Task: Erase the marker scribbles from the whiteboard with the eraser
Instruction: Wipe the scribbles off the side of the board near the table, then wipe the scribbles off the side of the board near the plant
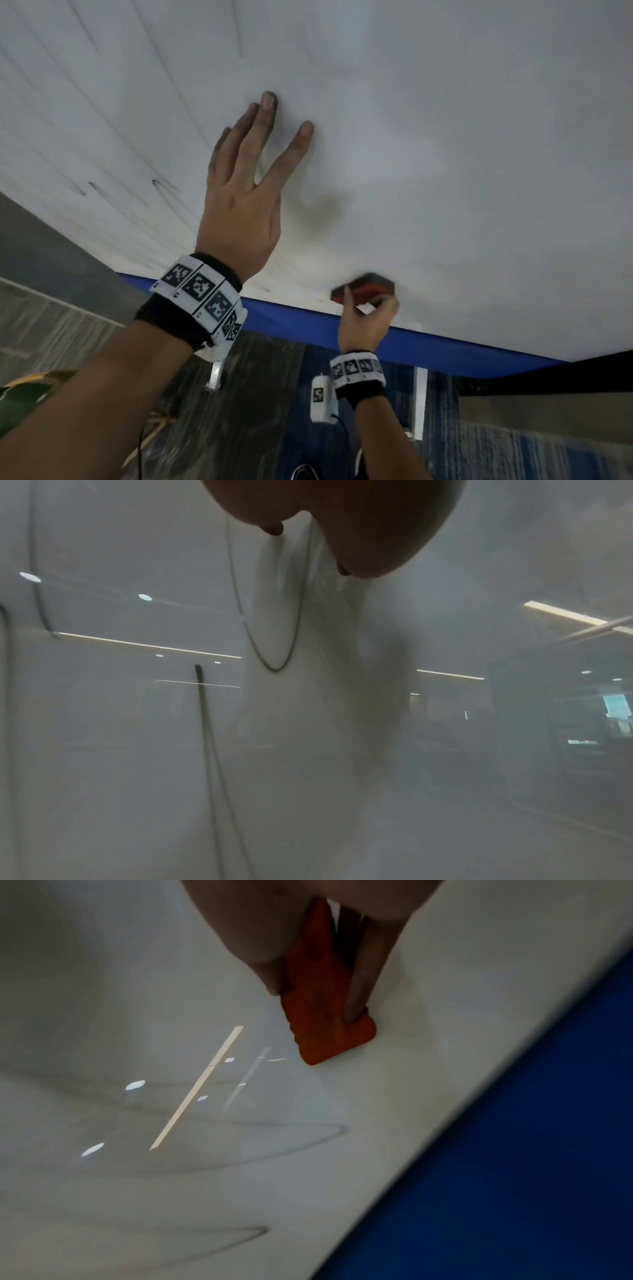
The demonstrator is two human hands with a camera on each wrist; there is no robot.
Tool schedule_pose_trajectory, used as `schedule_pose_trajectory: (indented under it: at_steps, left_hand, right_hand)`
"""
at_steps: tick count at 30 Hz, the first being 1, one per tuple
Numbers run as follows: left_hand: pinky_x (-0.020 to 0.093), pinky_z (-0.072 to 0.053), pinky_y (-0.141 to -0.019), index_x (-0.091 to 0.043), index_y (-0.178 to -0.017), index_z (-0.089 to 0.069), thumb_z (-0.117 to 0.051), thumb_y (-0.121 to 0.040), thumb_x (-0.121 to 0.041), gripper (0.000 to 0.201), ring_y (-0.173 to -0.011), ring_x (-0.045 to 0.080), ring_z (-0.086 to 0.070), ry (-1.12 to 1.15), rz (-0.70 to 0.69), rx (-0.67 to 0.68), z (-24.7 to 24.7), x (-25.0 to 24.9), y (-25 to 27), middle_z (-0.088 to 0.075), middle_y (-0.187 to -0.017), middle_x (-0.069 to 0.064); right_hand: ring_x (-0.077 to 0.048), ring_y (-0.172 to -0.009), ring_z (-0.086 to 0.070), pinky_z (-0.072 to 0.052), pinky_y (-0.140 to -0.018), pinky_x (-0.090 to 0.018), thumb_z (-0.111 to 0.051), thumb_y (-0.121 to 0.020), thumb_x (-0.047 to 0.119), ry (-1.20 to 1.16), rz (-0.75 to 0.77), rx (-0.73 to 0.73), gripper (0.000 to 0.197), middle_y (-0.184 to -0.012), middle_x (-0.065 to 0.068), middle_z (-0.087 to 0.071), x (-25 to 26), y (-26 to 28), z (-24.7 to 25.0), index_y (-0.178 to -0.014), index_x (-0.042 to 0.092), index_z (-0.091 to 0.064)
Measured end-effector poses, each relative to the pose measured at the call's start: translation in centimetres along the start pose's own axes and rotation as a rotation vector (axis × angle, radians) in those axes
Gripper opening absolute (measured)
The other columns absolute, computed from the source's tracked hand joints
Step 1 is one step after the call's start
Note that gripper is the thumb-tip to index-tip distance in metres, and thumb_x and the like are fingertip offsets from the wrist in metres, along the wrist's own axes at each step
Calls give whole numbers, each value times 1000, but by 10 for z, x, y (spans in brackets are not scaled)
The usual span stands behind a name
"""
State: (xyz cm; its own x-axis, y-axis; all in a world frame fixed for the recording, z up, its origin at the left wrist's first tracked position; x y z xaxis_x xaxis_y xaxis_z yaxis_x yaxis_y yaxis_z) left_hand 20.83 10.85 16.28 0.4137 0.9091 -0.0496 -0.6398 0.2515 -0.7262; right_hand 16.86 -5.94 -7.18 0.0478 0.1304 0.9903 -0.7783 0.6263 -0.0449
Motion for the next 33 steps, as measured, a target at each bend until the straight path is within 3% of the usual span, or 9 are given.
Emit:
schedule_pose_trajectory:
  at_steps: [5,8,11,13,15,18,21,28,33]
  left_hand:
    - [54,-27,-122,-17,-153,-43,-50,-98,9,61,-153,34,-24,30,31,-35,-8,-2,2,-24,-163,18]
    - [54,-24,-124,-17,-154,-42,-51,-98,9,62,-154,35,-23,8,25,-37,-11,0,3,-22,-164,16]
    - [56,-23,-124,-15,-154,-41,-51,-98,8,61,-154,36,-21,21,66,-52,-15,-8,4,-22,-164,18]
    - [59,-26,-122,-14,-153,-42,-52,-98,6,59,-154,36,-21,40,101,-50,-15,-14,3,-22,-164,19]
    - [58,-30,-119,-14,-152,-44,-56,-98,2,57,-153,36,-24,27,113,-22,-9,-17,3,-24,-164,18]
    - [55,-39,-113,-19,-150,-47,-58,-96,-2,58,-146,32,-36,-28,80,69,16,-16,-3,-33,-161,13]
    - [51,-43,-108,-25,-150,-41,-54,-93,-5,61,-137,28,-45,-57,30,118,61,-14,-28,-42,-153,6]
    - [43,-34,-119,-19,-142,-56,-66,-94,-12,49,-146,29,-38,-178,-220,-145,177,-12,-175,-39,-159,9]
    - [41,-46,-110,-16,-142,-58,-65,-98,-36,48,-129,29,-52,-194,-317,-207,226,9,-249,-57,-139,10]
  right_hand:
    - [-28,-108,-59,-49,-104,-50,-74,-85,-6,-20,-467,-163,42,-125,-18,-60,-106,-57,71,-121,-1,-52]
    - [-35,-117,-60,-48,-85,-75,-75,-84,-8,-229,-692,-277,45,-133,-21,-62,-136,-106,117,-126,-7,-60]
    - [-38,-118,-59,-47,-91,-73,-73,-86,-7,-258,-677,-295,36,-138,-22,-57,-98,-108,121,-118,4,-60]
    - [-32,-116,-56,-47,-103,-54,-70,-91,-3,-221,-546,-242,35,-132,-20,-55,-51,-78,96,-119,4,-51]
    - [-26,-103,-53,-49,-92,-38,-73,-88,-1,-188,-282,-90,34,-113,-13,-56,9,-44,60,-107,9,-47]
    - [-23,-90,-50,-46,-77,-36,-86,-73,5,7,372,160,42,-100,-4,-52,113,-14,18,-91,18,-51]
    - [-28,-103,-49,-45,-87,-41,-84,-69,12,113,887,139,39,-114,-9,-57,229,-26,0,-100,20,-61]
    - [-25,-104,-56,-34,-102,-41,-84,-74,17,158,1478,51,25,-111,4,-71,473,-75,9,-94,17,-68]
    - [-22,-99,-55,-30,-104,-39,-86,-67,27,303,1568,53,40,-93,11,-68,578,-95,30,-96,23,-59]
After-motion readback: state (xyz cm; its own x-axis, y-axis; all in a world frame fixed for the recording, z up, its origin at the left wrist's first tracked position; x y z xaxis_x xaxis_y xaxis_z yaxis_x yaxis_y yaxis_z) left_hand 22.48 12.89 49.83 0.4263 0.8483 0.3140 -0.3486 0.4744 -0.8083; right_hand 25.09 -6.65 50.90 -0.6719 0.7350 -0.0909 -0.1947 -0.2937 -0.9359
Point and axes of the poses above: each hand's wrist, its own y-axis away from the middle knuckle, its own z-axis out of the back of the hand, x = y × z, the point moved 1 cm from there along -y, towards the middle knuckle
